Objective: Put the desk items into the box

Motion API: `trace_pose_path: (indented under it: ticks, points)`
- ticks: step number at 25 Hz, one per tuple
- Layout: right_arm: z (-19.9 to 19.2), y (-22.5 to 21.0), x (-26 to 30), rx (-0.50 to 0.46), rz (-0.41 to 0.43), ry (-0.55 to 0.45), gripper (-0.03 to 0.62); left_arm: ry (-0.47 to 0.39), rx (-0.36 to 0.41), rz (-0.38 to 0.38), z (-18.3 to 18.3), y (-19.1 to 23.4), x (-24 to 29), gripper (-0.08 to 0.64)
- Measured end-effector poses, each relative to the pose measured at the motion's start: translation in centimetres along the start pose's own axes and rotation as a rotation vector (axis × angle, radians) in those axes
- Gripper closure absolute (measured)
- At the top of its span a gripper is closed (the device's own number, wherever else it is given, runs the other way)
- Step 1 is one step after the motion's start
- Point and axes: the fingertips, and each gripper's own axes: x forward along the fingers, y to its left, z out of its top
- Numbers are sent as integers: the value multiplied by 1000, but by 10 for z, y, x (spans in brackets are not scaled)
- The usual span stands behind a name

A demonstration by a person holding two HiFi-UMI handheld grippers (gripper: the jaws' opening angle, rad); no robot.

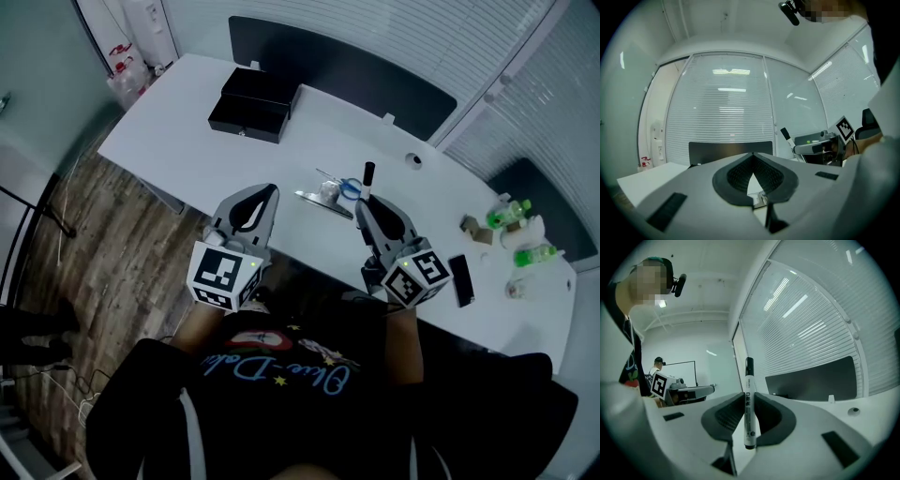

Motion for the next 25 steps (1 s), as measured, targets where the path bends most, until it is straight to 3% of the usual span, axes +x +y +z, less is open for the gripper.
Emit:
trace_pose_path:
  ticks: [9,25]
  points:
    - [-7,14,16,7,39,11,520,13,39,61,-8,17,-20,552]
    - [-3,22,85,5,-16,0,520,-19,30,23,-10,94,-6,552]
